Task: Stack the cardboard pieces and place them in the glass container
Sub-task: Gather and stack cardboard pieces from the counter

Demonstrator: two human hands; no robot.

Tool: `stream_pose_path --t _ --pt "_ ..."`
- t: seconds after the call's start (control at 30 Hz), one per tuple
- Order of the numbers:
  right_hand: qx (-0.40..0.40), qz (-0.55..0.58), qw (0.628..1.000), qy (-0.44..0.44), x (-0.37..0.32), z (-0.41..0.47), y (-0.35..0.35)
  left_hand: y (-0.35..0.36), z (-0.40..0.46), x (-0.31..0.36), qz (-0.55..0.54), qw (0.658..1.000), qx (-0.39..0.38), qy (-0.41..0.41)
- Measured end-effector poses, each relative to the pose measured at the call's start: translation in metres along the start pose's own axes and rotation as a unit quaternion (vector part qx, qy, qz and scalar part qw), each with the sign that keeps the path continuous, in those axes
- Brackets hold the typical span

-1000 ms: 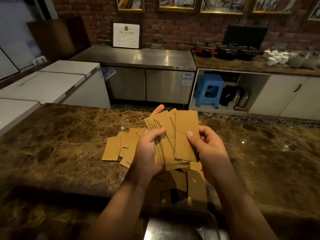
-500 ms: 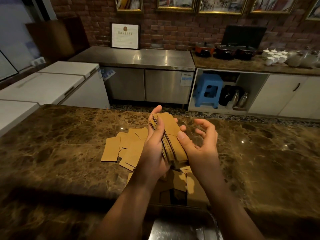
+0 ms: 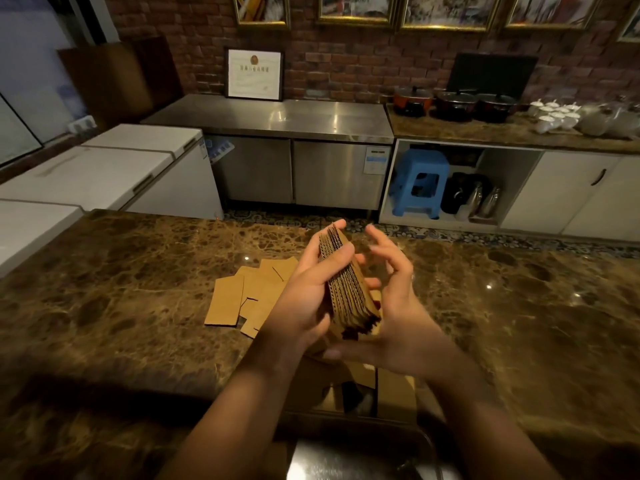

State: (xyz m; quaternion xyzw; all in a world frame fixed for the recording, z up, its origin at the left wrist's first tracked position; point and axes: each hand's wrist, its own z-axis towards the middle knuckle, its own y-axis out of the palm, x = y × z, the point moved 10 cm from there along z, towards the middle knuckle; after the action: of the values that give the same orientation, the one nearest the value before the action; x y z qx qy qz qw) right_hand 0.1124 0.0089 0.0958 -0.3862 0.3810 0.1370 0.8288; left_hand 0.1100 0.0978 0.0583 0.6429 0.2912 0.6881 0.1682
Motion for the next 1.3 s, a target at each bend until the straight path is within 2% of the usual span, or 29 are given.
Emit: stream_pose_path --t 0.1,0.17,0.37,0.5,0.7,0.77,0.87,0.9,0.93,1.0,1.03,1.1,1.2,1.3 --pt "-0.099 -0.03 0.991 0.081 0.022 0.007 -0.007 -0.002 -0.002 -0.011 0.034 0.996 -0.033 -0.069" --pt "-0.123 -0.071 0.988 0.064 0.021 0.012 -0.008 -0.002 -0.002 -0.019 0.023 0.995 -0.029 -0.09" --pt "-0.106 -0.067 0.992 0.03 0.016 0.011 -0.005 0.002 -0.002 -0.021 -0.013 0.996 0.001 -0.086" --pt "-0.143 -0.081 0.986 0.019 0.013 0.008 0.006 -0.002 -0.001 -0.024 -0.015 0.997 0.003 -0.076" --pt "-0.145 -0.132 0.981 0.01 0.012 0.011 0.013 -0.015 0.005 -0.034 0.016 0.997 0.011 -0.071" --pt "-0.136 -0.083 0.986 0.054 0.024 0.013 0.011 -0.023 0.007 -0.037 -0.034 0.997 0.033 -0.067" --pt "0.003 0.009 0.981 0.192 0.072 0.006 -0.023 -0.059 0.002 -0.041 -0.175 0.975 0.114 -0.072" --pt "0.036 -0.017 0.963 0.265 0.098 -0.006 -0.034 -0.075 -0.001 -0.041 -0.205 0.966 0.142 -0.07" --pt "0.029 -0.071 0.934 0.35 0.124 -0.024 -0.038 -0.088 -0.004 -0.041 -0.227 0.959 0.159 -0.066" --pt "-0.079 -0.171 0.85 0.491 0.159 -0.067 -0.024 -0.102 -0.008 -0.039 -0.255 0.95 0.167 -0.064" --pt "-0.13 -0.191 0.819 0.525 0.166 -0.085 -0.011 -0.105 -0.008 -0.039 -0.259 0.949 0.168 -0.064" --pt "-0.164 -0.213 0.801 0.535 0.17 -0.099 0.011 -0.107 -0.006 -0.043 -0.251 0.949 0.18 -0.068" --pt "-0.117 -0.263 0.812 0.508 0.172 -0.096 0.022 -0.102 -0.003 -0.051 -0.245 0.947 0.192 -0.075" --pt "-0.08 -0.213 0.832 0.505 0.172 -0.091 0.027 -0.099 -0.003 -0.055 -0.243 0.947 0.193 -0.084"
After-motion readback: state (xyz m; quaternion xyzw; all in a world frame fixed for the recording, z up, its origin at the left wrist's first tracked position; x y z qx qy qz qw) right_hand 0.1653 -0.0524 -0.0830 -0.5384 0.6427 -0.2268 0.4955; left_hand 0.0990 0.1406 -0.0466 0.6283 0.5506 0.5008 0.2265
